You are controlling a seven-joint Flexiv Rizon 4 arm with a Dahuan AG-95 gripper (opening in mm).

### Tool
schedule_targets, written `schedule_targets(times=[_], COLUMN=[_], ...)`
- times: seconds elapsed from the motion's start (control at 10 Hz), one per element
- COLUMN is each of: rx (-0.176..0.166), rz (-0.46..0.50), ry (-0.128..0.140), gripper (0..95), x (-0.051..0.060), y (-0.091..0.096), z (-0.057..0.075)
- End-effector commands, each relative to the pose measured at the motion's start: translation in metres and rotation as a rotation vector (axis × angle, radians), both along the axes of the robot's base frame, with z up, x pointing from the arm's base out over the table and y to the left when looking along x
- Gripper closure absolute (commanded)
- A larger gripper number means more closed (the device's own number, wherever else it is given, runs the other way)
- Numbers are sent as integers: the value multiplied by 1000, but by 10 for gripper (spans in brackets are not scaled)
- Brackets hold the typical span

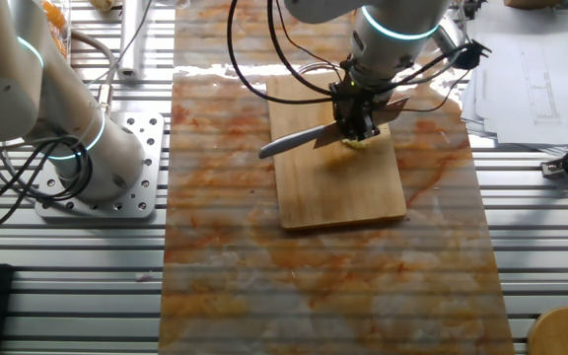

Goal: Chop the scallions

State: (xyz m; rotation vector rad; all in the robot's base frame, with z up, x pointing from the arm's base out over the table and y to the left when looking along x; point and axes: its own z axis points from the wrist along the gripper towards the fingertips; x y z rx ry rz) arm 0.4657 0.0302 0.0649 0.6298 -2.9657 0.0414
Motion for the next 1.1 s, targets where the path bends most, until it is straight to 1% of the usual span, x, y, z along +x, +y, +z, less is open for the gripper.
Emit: schedule_targets(times=[0.1, 0.2, 0.4, 0.6, 0.7, 0.8, 0.9, 1.0, 1.1], rx=[7, 30, 54, 70, 67, 52, -12, -11, 6], rz=[2, -5, -19, -38, -45, -33, 14, 21, 33], ry=[-15, -21, -42, -63, -80, -73, -78, -60, -55], gripper=[950, 950, 950, 950, 950, 950, 950, 950, 950], x=[1, 3, 9, 18, 23, 24, 21, 15, 10], y=[-2, -4, -2, 8, 15, 16, 12, 6, 0], z=[-2, -6, -18, -33, -41, -42, -37, -26, -20])
